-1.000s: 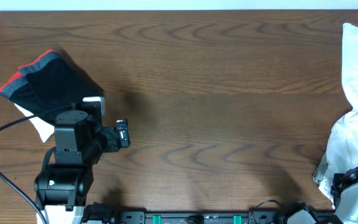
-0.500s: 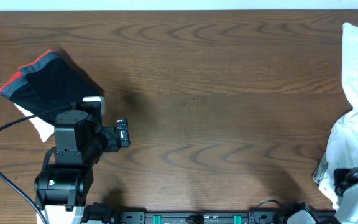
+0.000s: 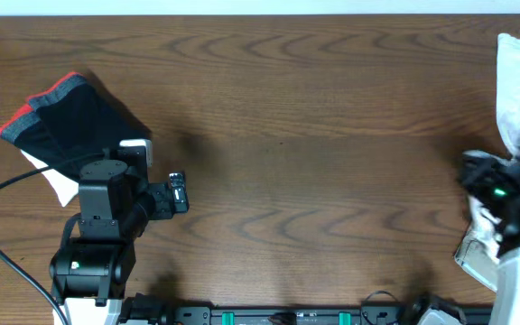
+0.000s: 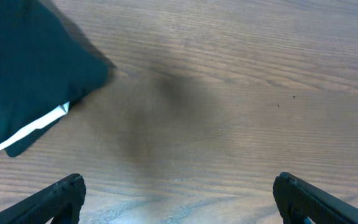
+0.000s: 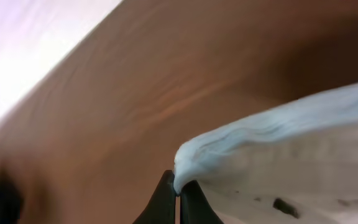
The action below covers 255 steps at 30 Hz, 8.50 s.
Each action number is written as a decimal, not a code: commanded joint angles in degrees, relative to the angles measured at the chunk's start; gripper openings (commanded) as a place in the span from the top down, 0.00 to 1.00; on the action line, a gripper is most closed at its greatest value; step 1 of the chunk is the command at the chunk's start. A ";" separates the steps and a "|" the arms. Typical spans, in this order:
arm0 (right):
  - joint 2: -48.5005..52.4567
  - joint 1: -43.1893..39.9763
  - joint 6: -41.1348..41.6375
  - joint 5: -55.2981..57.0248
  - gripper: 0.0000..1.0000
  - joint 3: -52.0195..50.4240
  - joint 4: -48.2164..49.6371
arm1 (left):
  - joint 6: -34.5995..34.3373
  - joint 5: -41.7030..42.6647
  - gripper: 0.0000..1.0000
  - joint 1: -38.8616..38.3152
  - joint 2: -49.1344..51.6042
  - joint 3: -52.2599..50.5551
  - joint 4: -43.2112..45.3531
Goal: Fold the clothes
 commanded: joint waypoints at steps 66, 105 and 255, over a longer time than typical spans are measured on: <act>-2.29 -8.26 5.25 31.91 0.03 2.10 -23.54 | 10.43 7.87 0.02 -43.43 72.24 22.43 65.85; -2.29 -8.28 5.25 31.93 0.09 2.10 -24.70 | 13.05 2.91 0.94 -41.59 74.03 28.92 61.31; -2.29 -8.26 5.27 31.85 0.09 1.92 -24.13 | -17.68 -6.38 0.94 -16.72 52.06 26.01 -13.38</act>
